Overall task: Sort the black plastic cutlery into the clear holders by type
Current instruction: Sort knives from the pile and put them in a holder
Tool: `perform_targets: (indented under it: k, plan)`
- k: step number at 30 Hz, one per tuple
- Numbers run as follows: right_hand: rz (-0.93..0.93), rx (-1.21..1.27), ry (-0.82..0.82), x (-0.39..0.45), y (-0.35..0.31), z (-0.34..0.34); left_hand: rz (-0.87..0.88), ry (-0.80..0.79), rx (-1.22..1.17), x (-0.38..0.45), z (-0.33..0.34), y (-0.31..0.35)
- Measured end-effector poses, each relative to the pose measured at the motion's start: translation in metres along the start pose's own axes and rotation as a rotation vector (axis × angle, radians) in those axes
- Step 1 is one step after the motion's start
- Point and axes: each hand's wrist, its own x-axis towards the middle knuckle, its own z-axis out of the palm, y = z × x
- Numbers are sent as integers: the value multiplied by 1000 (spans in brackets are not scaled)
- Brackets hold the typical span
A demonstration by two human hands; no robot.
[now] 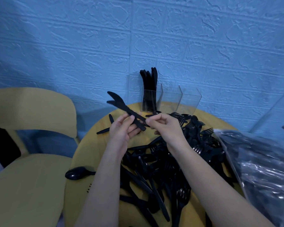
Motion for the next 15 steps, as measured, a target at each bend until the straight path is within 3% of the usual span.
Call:
perform_targets:
  k: [4, 11, 15]
  plan:
    - [-36, -197, -3, 1, 1, 2, 26, -48, 37, -2, 1, 1]
    - [-78, -262, -147, 5, -8, -1, 62, -72, 125, -2, -6, 3]
    - [-93, -277, -138, 8, -5, -1, 38, -74, 105, -1, -5, 2]
